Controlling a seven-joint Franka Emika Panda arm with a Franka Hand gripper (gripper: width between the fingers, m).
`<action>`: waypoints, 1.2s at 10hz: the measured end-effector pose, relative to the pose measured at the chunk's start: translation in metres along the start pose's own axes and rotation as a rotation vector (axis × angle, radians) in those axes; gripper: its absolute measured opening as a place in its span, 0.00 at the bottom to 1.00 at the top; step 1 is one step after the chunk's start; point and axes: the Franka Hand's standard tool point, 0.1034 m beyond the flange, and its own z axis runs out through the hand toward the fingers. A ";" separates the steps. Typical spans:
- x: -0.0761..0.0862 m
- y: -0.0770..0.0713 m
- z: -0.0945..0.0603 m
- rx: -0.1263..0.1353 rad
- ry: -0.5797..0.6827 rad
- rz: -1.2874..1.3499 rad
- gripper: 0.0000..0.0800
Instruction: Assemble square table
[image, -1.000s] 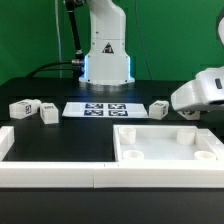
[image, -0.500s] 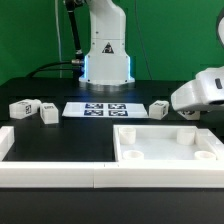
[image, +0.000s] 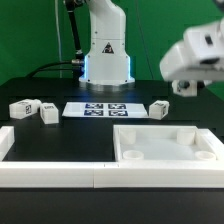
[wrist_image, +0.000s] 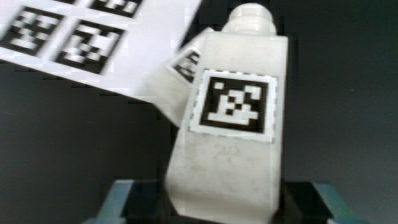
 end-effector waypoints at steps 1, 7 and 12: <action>-0.006 0.008 -0.018 0.006 0.079 0.011 0.36; 0.020 0.045 -0.071 0.031 0.533 -0.037 0.36; 0.020 0.094 -0.125 0.016 0.807 -0.019 0.36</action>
Offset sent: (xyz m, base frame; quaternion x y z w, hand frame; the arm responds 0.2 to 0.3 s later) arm 0.0000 0.0000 0.0000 0.0000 0.1938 0.0000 0.9810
